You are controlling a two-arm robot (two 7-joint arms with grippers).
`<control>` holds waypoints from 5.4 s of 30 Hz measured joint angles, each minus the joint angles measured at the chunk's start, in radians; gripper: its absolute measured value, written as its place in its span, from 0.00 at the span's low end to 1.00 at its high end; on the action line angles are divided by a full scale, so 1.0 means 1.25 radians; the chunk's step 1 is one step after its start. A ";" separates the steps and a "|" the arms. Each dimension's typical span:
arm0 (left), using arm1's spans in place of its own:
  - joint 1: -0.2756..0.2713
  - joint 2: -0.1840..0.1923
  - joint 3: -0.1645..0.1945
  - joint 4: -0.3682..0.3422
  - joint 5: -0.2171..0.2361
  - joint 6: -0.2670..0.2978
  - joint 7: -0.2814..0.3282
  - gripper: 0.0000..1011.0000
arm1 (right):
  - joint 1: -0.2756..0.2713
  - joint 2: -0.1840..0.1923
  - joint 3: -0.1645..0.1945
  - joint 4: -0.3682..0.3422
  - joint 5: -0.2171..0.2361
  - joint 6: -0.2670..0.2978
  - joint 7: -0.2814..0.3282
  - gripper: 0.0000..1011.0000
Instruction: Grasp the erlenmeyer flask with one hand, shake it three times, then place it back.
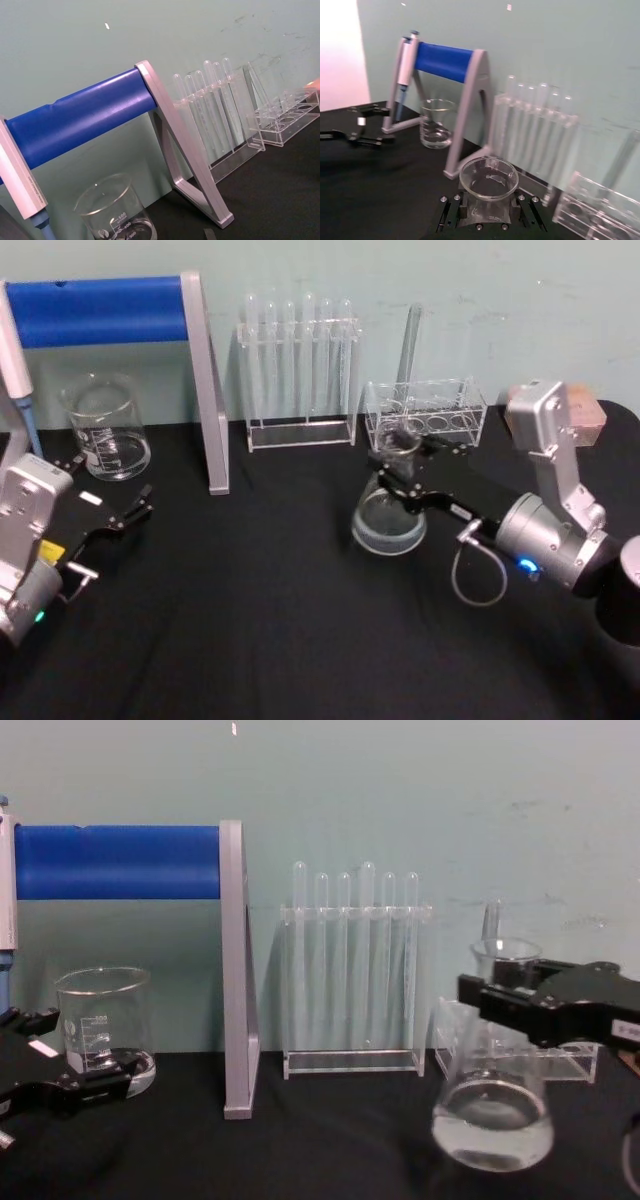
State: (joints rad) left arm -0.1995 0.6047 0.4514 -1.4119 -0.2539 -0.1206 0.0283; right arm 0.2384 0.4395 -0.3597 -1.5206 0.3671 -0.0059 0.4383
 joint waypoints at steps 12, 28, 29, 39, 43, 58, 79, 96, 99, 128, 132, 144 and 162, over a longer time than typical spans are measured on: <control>0.000 0.000 0.000 0.000 0.000 0.000 0.000 0.99 | 0.002 -0.019 -0.060 -0.028 0.018 0.002 0.063 0.45; 0.000 0.000 0.000 0.000 0.000 0.000 0.000 0.99 | 0.017 -0.008 -0.134 -0.048 0.042 -0.001 0.123 0.45; 0.000 0.000 0.000 0.000 0.000 0.000 0.000 0.99 | 0.018 -0.007 -0.136 -0.048 0.043 -0.002 0.122 0.45; 0.000 0.000 0.000 0.000 0.000 0.000 0.000 0.99 | 0.026 -0.003 -0.113 -0.029 0.047 -0.008 0.081 0.45; 0.000 0.000 0.000 0.000 0.000 0.000 0.000 0.99 | 0.026 0.001 -0.091 -0.020 0.047 -0.010 0.057 0.45; 0.000 0.000 0.000 0.000 0.000 0.000 0.000 0.99 | 0.006 0.008 0.015 0.008 0.035 -0.009 -0.034 0.45; 0.000 0.000 0.000 0.000 0.000 0.000 0.000 0.99 | -0.013 -0.009 0.074 0.016 0.006 0.006 -0.057 0.45; 0.000 0.000 0.000 0.000 0.000 0.000 0.000 0.99 | -0.002 -0.031 -0.024 -0.016 0.023 0.025 0.039 0.45; 0.000 0.000 0.000 0.000 0.000 0.000 0.000 0.99 | 0.000 -0.031 -0.039 -0.019 0.026 0.026 0.048 0.45; 0.000 0.000 0.000 0.000 0.000 0.000 0.000 0.99 | 0.017 -0.015 -0.090 -0.024 0.048 0.018 0.048 0.45; 0.000 0.000 0.000 0.000 0.000 0.000 0.000 0.99 | 0.017 -0.013 -0.079 -0.019 0.049 0.016 0.037 0.45; 0.000 0.000 0.000 0.000 0.000 0.000 0.000 0.99 | 0.009 -0.001 -0.012 0.001 0.048 0.009 -0.014 0.45; 0.000 0.000 0.000 0.000 0.000 0.000 0.000 0.99 | -0.007 -0.002 0.083 0.025 0.016 0.005 -0.077 0.45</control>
State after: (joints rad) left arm -0.1996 0.6047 0.4514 -1.4120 -0.2539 -0.1205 0.0283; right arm 0.2291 0.4375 -0.2563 -1.4890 0.3871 0.0004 0.3419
